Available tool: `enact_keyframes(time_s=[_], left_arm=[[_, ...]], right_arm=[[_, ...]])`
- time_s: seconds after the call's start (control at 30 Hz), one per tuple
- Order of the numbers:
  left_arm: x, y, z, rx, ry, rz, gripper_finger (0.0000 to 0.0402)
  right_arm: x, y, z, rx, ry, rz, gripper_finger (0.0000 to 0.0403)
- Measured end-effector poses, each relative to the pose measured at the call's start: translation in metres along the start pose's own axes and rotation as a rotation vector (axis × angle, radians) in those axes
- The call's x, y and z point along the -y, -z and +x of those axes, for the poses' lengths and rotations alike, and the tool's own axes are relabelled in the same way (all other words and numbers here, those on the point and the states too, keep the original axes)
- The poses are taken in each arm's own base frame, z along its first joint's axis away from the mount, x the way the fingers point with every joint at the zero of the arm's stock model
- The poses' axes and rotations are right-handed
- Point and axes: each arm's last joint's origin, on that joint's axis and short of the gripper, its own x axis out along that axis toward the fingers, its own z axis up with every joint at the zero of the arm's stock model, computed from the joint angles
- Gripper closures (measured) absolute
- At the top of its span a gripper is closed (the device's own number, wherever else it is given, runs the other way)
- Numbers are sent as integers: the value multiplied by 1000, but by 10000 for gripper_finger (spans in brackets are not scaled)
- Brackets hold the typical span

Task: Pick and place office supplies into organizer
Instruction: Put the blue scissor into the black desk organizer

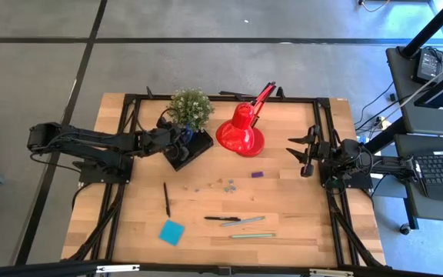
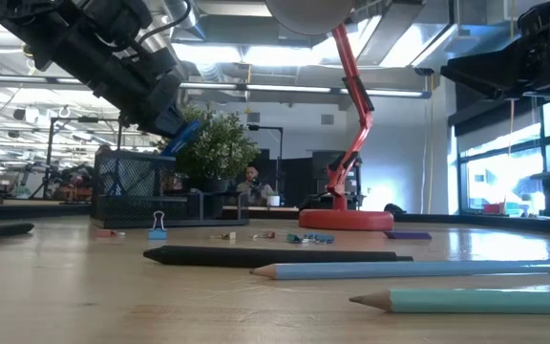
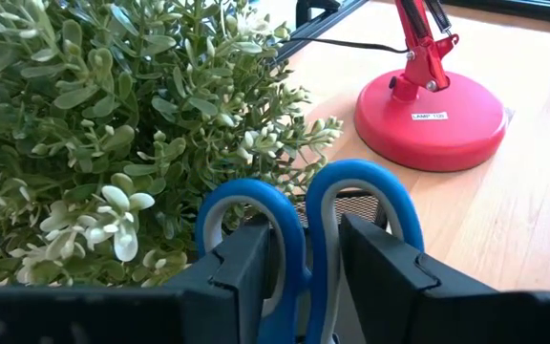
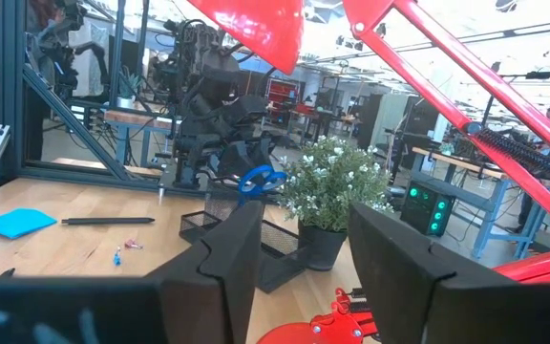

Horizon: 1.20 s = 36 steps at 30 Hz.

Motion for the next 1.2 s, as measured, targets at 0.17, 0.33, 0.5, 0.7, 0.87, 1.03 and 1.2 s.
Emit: enact_keyframes(time_s=[0.17, 0.33, 0.5, 0.7, 0.87, 1.03, 1.2], left_arm=[[0, 0, 0, 0, 0, 0, 274], [-2, -4, -5, 27, 8, -15, 274], [-4, -11, -14, 69, 60, -43, 274], [-9, -7, -21, 21, 46, -25, 274], [-10, -3, -21, -23, 35, -18, 274], [-11, -1, -21, -40, 34, -12, 274], [-11, 0, -23, -50, 51, -35, 274]], right_arm=[[0, 0, 0, -1, 0, 0, 241], [0, 0, 0, 0, 0, 0, 241], [0, 0, 0, 0, 0, 0, 241], [0, 0, 0, 0, 0, 0, 241], [0, 0, 0, 0, 0, 0, 241], [0, 0, 0, 0, 0, 0, 241], [0, 0, 0, 0, 0, 0, 241]])
